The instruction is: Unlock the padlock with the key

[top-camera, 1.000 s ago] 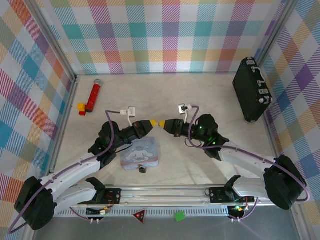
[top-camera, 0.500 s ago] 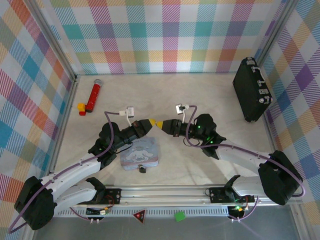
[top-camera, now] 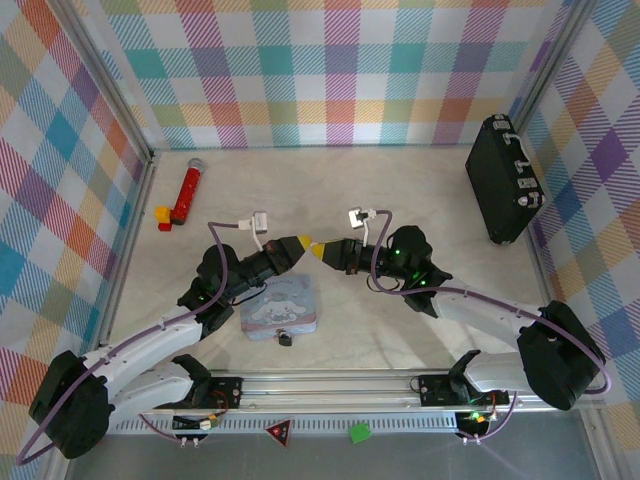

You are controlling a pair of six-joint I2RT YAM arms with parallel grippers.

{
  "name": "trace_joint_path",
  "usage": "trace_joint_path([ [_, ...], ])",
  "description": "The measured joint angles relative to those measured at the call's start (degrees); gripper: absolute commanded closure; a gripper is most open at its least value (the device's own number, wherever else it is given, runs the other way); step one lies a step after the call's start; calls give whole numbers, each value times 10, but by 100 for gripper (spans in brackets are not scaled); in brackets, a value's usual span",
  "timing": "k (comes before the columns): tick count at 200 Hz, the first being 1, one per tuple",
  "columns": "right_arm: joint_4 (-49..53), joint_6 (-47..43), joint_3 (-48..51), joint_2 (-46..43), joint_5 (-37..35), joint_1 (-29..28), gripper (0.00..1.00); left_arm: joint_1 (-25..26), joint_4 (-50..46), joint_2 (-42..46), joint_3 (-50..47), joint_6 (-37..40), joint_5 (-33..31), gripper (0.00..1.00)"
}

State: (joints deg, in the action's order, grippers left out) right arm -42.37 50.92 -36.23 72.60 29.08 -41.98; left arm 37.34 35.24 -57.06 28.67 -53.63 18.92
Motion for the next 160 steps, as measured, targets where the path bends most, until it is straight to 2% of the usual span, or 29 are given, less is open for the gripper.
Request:
trace_joint_path([
  [64,9,-9,-7,2,-2,0,100,2,19,-2,0,1,-2,100],
  [73,15,-11,-7,-1,-3,0,100,2,16,-2,0,4,-2,99],
  [92,53,-26,-8,-15,-12,-1,100,5,-8,5,1,18,-4,80],
  [100,83,-38,-12,-26,-20,-1,100,7,-42,12,7,35,-11,66],
  [120,213,-94,-53,-54,-49,-2,100,8,-204,28,62,88,-51,35],
  [145,376,-188,-127,-87,-118,-2,100,8,-436,32,173,150,-134,12],
  [160,455,-237,-144,-107,-161,-1,100,8,-571,40,227,175,-184,8],
])
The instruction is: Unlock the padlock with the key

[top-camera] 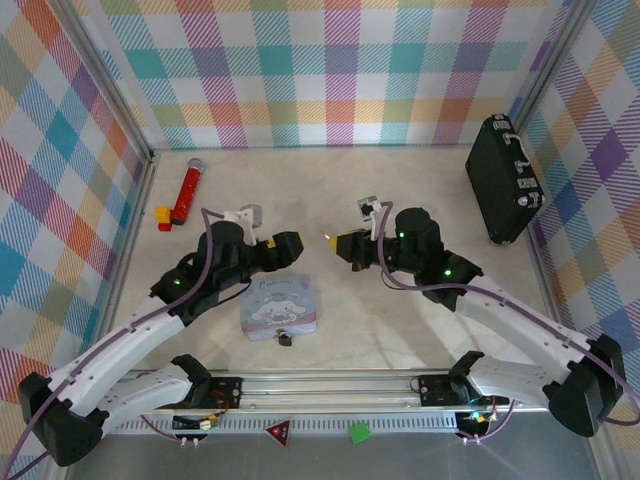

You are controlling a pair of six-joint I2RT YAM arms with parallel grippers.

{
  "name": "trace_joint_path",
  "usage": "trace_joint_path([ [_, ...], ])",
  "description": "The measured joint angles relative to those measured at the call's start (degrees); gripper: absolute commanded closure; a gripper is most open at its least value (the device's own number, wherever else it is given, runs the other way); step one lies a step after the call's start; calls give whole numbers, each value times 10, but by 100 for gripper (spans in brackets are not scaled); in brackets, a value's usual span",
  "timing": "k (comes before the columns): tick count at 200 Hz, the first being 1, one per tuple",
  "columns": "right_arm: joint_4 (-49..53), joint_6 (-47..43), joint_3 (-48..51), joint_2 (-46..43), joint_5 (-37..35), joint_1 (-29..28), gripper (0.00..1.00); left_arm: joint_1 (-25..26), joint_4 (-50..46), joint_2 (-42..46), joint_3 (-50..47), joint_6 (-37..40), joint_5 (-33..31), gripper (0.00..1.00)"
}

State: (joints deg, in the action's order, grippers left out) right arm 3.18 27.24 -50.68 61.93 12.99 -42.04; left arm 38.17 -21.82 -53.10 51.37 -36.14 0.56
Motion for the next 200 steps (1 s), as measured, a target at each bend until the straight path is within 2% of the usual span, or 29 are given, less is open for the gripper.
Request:
trace_joint_path([
  [20,80,-43,-5,-5,-44,0,100,1,-161,-5,61,11,-43,7],
  [46,148,-72,2,-3,-82,0,100,23,-298,-22,80,8,-76,3],
  [92,164,-82,38,-4,-112,0,100,119,-443,-67,75,-31,-88,0],
  [124,160,-85,41,-14,-126,0,100,179,-490,-118,59,-58,-97,0],
  [150,152,-85,52,-32,-133,0,100,212,-472,-157,10,-65,-95,0],
  [200,137,-84,74,-36,-137,0,100,221,-406,-203,-40,-63,-99,3],
])
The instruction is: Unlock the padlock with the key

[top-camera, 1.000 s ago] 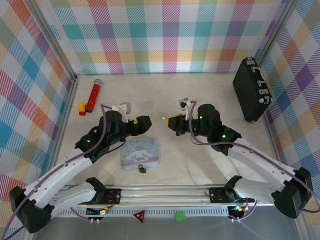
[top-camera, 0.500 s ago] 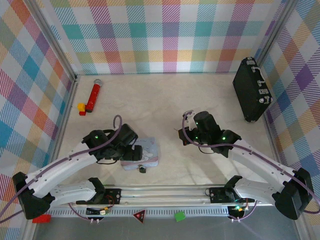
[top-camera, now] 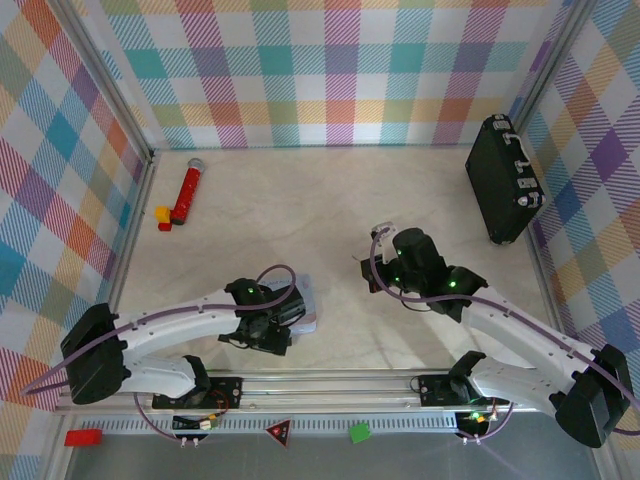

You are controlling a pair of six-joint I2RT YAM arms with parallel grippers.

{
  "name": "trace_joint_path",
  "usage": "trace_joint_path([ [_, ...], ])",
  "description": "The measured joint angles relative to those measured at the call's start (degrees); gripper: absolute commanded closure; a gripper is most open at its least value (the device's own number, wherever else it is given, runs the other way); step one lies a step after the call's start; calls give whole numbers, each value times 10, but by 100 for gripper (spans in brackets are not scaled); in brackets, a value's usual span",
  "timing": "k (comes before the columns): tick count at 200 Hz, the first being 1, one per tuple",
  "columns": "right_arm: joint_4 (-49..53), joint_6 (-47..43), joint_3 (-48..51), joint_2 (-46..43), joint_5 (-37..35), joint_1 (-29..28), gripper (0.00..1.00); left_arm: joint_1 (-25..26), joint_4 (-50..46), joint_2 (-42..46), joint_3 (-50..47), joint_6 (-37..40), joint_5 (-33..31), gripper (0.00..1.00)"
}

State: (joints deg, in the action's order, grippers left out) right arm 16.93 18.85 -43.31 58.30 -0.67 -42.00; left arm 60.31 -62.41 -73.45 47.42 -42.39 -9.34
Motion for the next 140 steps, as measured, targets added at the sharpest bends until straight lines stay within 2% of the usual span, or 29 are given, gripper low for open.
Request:
trace_joint_path([
  [17,-3,3,5,0,0,0,100,0,26,-23,0,3,-13,5],
  [34,-7,6,5,-1,0,0,100,-1,49,-38,-4,16,-26,18],
  [53,-16,13,5,0,2,0,100,-5,90,-45,-7,37,-37,23],
  [94,-36,30,8,15,14,0,100,-20,169,-75,6,95,-69,24],
  [140,-40,52,17,17,16,0,100,-89,238,-93,23,156,-76,24],
])
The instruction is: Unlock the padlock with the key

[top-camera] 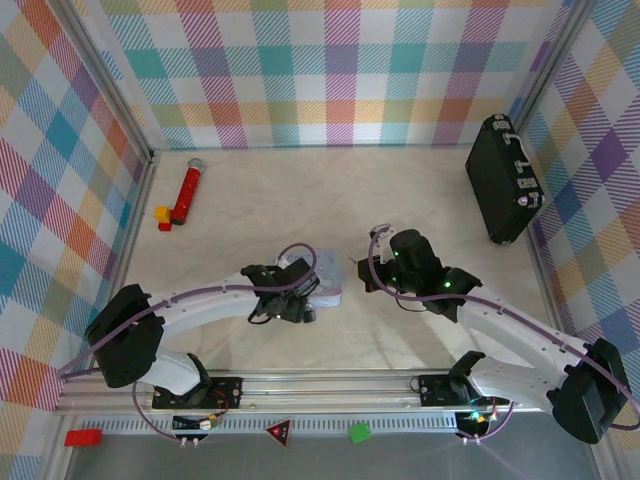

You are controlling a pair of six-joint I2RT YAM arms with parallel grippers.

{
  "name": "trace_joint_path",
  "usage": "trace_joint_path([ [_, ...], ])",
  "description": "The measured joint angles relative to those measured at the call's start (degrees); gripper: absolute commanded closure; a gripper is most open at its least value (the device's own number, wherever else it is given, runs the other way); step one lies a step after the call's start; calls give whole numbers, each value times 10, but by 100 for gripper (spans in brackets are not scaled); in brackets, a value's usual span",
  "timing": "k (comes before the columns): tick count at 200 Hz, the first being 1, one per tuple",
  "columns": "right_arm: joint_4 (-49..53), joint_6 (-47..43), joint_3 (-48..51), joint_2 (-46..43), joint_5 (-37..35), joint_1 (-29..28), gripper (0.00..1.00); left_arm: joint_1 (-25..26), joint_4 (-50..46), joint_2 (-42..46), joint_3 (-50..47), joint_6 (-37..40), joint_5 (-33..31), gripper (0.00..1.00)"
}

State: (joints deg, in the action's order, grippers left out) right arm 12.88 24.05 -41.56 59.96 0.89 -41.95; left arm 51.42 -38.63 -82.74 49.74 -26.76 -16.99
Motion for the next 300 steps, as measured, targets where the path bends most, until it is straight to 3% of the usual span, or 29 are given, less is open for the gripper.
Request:
trace_joint_path([
  [57,0,50,13,0,-4,0,100,-73,91,-58,43,63,20,23],
  [96,3,82,15,-2,-9,0,100,-88,130,-63,50,70,28,15],
  [112,-3,97,23,-9,-8,0,100,-88,147,-23,23,61,35,12],
  [152,-16,129,50,-14,8,0,100,-64,186,186,-93,0,30,11],
  [176,-26,146,64,-16,19,0,100,-23,250,222,-146,-35,37,10],
  [235,-54,178,85,-33,28,0,100,12,390,105,-177,-66,62,12],
  [300,-60,188,97,-58,26,0,100,9,418,-19,-114,-34,58,24],
])
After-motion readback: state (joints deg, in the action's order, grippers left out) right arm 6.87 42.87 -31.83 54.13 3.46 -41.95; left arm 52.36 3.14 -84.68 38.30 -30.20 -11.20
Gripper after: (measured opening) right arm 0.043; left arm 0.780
